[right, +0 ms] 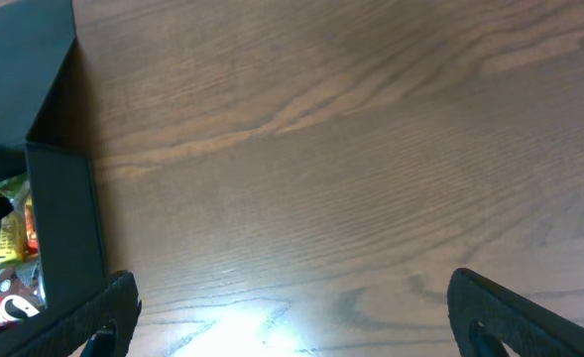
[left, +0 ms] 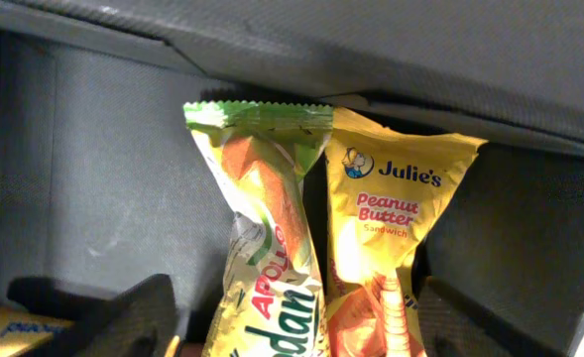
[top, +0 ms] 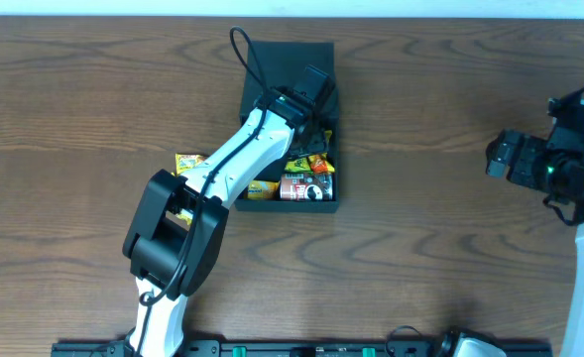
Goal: Pack container
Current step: 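Carry the green candy into the box and release it, then withdraw the left gripper to the yellow Apollo candies left of box, then grasp a yellow Apollo chocolate cake packet with the left gripper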
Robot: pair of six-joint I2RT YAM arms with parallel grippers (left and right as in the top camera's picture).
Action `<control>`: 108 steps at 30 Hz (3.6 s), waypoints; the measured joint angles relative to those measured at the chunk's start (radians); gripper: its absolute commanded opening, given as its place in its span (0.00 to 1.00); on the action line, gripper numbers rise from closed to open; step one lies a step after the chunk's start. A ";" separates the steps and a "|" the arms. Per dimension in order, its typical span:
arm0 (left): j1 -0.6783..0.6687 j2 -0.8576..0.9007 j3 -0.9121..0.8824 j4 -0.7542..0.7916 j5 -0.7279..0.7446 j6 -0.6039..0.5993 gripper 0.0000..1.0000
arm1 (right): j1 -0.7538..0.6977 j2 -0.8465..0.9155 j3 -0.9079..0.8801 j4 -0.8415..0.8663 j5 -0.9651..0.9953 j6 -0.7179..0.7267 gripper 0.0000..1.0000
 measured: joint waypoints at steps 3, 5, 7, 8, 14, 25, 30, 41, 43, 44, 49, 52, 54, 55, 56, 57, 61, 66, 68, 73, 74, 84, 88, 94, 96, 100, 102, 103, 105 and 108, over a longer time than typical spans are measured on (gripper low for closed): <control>0.000 0.000 0.000 0.000 0.000 0.006 0.82 | 0.000 0.000 0.000 0.000 0.000 0.000 0.99; 0.000 0.000 0.000 -0.001 0.000 0.011 0.83 | 0.000 0.000 0.000 0.000 0.000 0.000 0.99; 0.000 0.000 0.000 -0.002 0.006 0.024 0.82 | 0.000 0.000 0.000 0.000 0.000 0.000 0.99; 0.000 0.000 0.000 -0.003 0.012 0.040 0.80 | 0.000 0.000 0.000 0.000 0.000 0.000 0.99; 0.000 -0.006 0.000 -0.020 0.023 0.158 0.79 | 0.000 0.000 0.000 0.003 0.000 0.000 0.99; 0.028 -0.397 0.029 -0.187 -0.337 0.301 0.92 | 0.000 0.000 0.000 0.012 0.000 0.000 0.99; 0.163 -0.427 0.032 -0.372 -0.384 0.192 0.88 | 0.000 0.000 0.000 0.015 -0.001 0.000 0.99; 0.341 -0.216 -0.067 -0.358 -0.195 -0.147 0.77 | 0.000 0.000 0.000 0.008 -0.018 0.000 0.99; 0.338 -0.172 -0.067 -0.343 -0.174 -0.165 0.77 | 0.000 0.000 0.000 0.005 -0.019 0.000 0.99; 0.337 -0.151 -0.067 -0.336 -0.164 -0.171 0.77 | 0.000 0.000 0.000 0.003 -0.019 0.000 0.99; 0.335 -0.061 -0.067 -0.284 -0.127 -0.197 0.70 | 0.000 0.000 0.000 -0.005 -0.019 0.000 0.99; 0.335 -0.029 -0.067 -0.259 -0.100 -0.208 0.68 | 0.000 0.000 0.000 -0.007 -0.019 0.000 0.99; 0.335 -0.020 -0.067 -0.255 -0.094 -0.219 0.68 | 0.000 0.000 0.000 -0.007 -0.019 0.000 0.99; 0.336 -0.017 -0.067 -0.250 -0.090 -0.223 0.67 | 0.000 0.000 0.000 -0.007 -0.019 0.000 0.99; 0.337 -0.014 -0.067 -0.245 -0.088 -0.226 0.68 | 0.000 0.000 0.000 -0.007 -0.019 0.000 0.99; 0.338 -0.009 -0.067 -0.242 -0.084 -0.227 0.68 | 0.000 0.000 0.000 -0.007 -0.019 0.000 0.99; 0.340 0.018 -0.067 -0.241 -0.079 -0.234 0.60 | 0.000 0.000 0.000 -0.007 -0.019 0.000 0.99; 0.345 0.028 -0.067 -0.241 -0.076 -0.242 0.56 | 0.000 0.000 0.000 -0.007 -0.019 0.000 0.99; 0.344 0.028 -0.067 -0.241 -0.076 -0.241 0.56 | 0.000 0.000 0.000 -0.007 -0.019 0.000 0.99; 0.344 0.028 -0.067 -0.244 -0.075 -0.241 0.56 | 0.000 0.000 0.000 -0.007 -0.019 0.000 0.99; 0.344 0.028 -0.067 -0.246 -0.076 -0.241 0.56 | 0.000 0.000 0.000 -0.007 -0.019 0.000 0.99; 0.344 0.028 -0.077 -0.262 -0.084 -0.246 0.48 | 0.000 0.000 0.000 -0.007 -0.019 0.000 0.99; 0.349 0.028 -0.085 -0.261 -0.095 -0.245 0.42 | 0.000 0.000 0.000 -0.007 -0.019 0.000 0.99; 0.377 0.028 -0.095 -0.259 -0.107 -0.243 0.18 | 0.000 0.000 0.000 -0.007 -0.020 0.000 0.99; 0.383 0.028 -0.095 -0.261 -0.106 -0.246 0.13 | 0.000 0.000 0.000 -0.007 -0.022 0.000 0.99; 0.385 0.028 -0.095 -0.262 -0.109 -0.245 0.06 | 0.000 0.000 0.000 -0.007 -0.023 0.000 0.99; 0.385 0.028 -0.095 -0.262 -0.109 -0.244 0.06 | 0.000 0.000 0.000 -0.007 -0.023 0.000 0.99; 0.385 0.028 -0.095 -0.262 -0.109 -0.242 0.06 | 0.000 0.000 0.000 -0.007 -0.023 0.000 0.99; 0.385 0.028 -0.095 -0.262 -0.110 -0.231 0.06 | 0.000 0.000 0.000 -0.007 -0.023 0.000 0.99; 0.385 0.028 -0.094 -0.276 -0.113 -0.201 0.06 | 0.000 0.000 0.000 -0.003 -0.023 0.000 0.99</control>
